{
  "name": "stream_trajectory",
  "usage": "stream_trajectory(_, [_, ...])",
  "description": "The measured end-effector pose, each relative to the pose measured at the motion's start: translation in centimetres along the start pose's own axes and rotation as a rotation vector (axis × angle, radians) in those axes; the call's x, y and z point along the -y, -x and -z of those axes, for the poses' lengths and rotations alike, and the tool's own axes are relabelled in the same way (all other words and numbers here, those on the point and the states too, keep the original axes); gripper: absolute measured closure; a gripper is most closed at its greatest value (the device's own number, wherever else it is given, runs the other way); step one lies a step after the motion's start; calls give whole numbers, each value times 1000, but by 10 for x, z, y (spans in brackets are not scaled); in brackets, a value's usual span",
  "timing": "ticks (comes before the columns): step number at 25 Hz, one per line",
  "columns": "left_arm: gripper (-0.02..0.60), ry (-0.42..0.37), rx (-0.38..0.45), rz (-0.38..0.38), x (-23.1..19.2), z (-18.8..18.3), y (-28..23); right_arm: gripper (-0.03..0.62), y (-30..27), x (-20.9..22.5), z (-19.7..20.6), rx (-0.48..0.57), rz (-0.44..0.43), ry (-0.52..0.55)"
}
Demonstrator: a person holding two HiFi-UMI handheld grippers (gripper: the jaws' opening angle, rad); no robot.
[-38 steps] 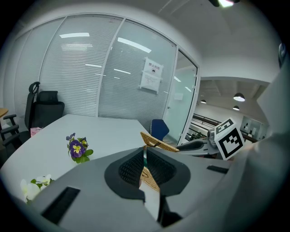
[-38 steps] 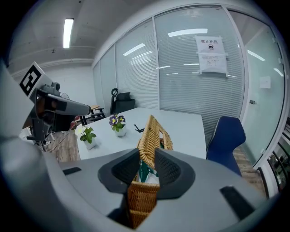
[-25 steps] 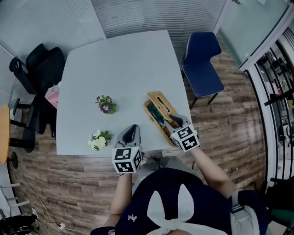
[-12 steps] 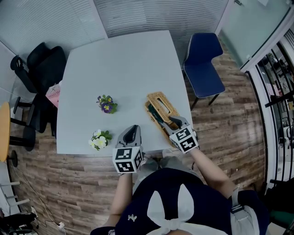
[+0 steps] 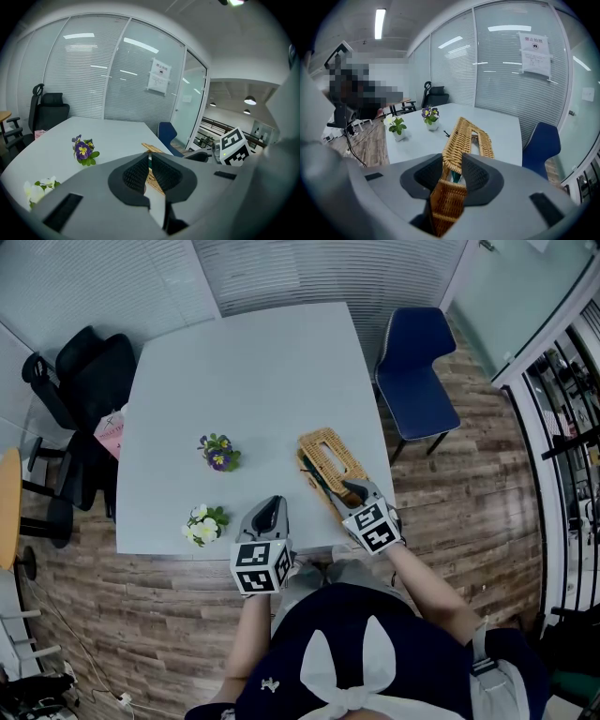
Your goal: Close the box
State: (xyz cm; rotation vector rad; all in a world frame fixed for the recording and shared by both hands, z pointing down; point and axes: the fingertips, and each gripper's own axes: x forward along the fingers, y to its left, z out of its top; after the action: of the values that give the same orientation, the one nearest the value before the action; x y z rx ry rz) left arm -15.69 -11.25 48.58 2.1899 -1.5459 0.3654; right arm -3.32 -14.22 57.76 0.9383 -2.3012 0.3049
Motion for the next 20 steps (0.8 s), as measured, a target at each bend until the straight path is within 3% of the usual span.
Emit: stream_trajectory(20, [546, -2, -7, -12, -6, 0, 4, 454, -18, -12, 19, -89, -4, 70])
